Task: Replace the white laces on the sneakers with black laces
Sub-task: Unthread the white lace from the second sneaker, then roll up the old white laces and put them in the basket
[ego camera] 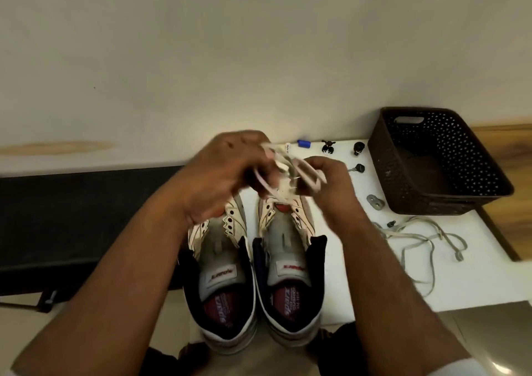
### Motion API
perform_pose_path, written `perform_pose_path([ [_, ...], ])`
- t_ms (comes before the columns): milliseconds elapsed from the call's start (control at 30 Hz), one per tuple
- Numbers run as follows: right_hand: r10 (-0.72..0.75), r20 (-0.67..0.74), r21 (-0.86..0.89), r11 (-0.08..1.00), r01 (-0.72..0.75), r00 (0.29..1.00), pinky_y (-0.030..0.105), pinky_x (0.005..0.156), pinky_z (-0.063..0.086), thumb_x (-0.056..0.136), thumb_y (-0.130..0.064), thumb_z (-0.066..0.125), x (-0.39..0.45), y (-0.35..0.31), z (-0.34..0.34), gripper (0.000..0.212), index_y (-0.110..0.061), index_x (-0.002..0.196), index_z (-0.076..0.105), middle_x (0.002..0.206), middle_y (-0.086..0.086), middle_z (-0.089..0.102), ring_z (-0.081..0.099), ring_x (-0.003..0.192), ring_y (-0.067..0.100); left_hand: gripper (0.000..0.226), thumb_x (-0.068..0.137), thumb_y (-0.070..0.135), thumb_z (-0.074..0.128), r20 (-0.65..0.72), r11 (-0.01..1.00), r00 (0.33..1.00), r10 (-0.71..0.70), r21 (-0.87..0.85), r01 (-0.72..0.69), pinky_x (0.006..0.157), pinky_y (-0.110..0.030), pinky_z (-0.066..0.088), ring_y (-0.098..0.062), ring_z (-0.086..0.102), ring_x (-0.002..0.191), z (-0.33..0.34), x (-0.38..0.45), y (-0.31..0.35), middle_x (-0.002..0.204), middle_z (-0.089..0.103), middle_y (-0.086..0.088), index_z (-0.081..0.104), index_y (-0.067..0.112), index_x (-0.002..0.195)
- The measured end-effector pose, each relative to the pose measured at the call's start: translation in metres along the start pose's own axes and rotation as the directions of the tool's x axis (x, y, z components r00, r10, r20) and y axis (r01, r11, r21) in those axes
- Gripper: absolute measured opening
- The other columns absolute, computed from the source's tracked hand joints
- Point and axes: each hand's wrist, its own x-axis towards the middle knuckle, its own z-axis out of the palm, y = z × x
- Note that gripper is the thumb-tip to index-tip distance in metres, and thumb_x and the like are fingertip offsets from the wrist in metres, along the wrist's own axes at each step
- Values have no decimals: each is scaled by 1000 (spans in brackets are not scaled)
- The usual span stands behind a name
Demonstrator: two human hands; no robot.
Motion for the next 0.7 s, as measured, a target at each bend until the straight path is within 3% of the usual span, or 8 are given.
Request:
perform_pose_path([
  [67, -7, -210, -137, 990, -22, 978, 27, 54, 55, 90, -7, 62, 2, 2, -23, 12, -7, 79, 67, 72, 8, 64, 59, 56, 11, 35, 94, 8, 49, -279, 999, 959, 40, 29, -34, 58, -31, 44, -17, 53, 59, -16, -4, -2, 58, 59, -3, 62, 14, 62],
  [133, 9, -335, -128, 990, -55, 942, 26, 51, 53, 89, -13, 66, -3, 6, -49, 11, -9, 78, 66, 74, 10, 62, 57, 55, 13, 33, 94, 13, 55, -399, 982, 914, 75, 191, 3, 60, -31, 43, -21, 54, 61, -30, -15, -6, 58, 59, -3, 64, 18, 63],
  [333, -201, -484, -40, 977, 208, 852, 16, 56, 50, 90, -17, 66, -51, -42, -91, 13, -6, 88, 69, 71, 6, 67, 62, 57, 8, 14, 88, 25, 68, -356, 741, 925, 131, 656, 147, 54, -28, 48, -17, 60, 59, -6, -49, -4, 67, 65, -7, 68, 15, 78],
  [400, -269, -409, -134, 963, 234, 872, 14, 50, 49, 90, -13, 64, -75, -68, -105, 9, -7, 86, 69, 68, 5, 66, 60, 49, 3, 15, 88, 26, 68, -353, 743, 925, 138, 655, 139, 51, -18, 43, -13, 58, 57, 17, -62, -3, 69, 64, -7, 68, 14, 78],
  [500, -195, -202, -280, 950, 134, 960, 26, 58, 57, 88, -8, 65, -102, -80, -109, 5, -11, 91, 68, 83, 12, 69, 63, 54, 7, 14, 88, 31, 67, -311, 713, 949, 57, 678, 179, 58, -27, 43, -15, 58, 63, 49, -87, -20, 71, 64, -3, 69, 19, 83],
  [600, -13, 0, -683, 730, 10, 1000, 38, 84, 54, 81, -3, 71, -117, -56, -96, 65, -24, 138, 48, 123, 2, 56, 63, 92, 21, 13, 90, 32, 65, -369, 687, 927, 67, 691, 225, 64, -26, 41, -11, 59, 74, 64, -107, -45, 78, 62, 5, 71, 20, 87],
  [633, 3, 37, -763, 646, 26, 999, 37, 93, 50, 81, -4, 71, -122, -46, -85, 74, -26, 144, 40, 133, 4, 52, 58, 105, 22, 15, 90, 34, 64, -396, 668, 913, 101, 707, 233, 68, -26, 41, -13, 60, 82, 64, -110, -49, 87, 61, 5, 73, 21, 91],
  [700, -79, 117, -706, 694, 138, 990, 32, 104, 40, 83, -9, 68, -133, -37, -56, 69, -28, 144, 40, 143, 0, 46, 51, 121, 19, 25, 91, 40, 61, -411, 592, 896, 169, 769, 241, 80, -26, 38, -14, 52, 99, 59, -112, -49, 108, 52, 2, 74, 23, 105],
])
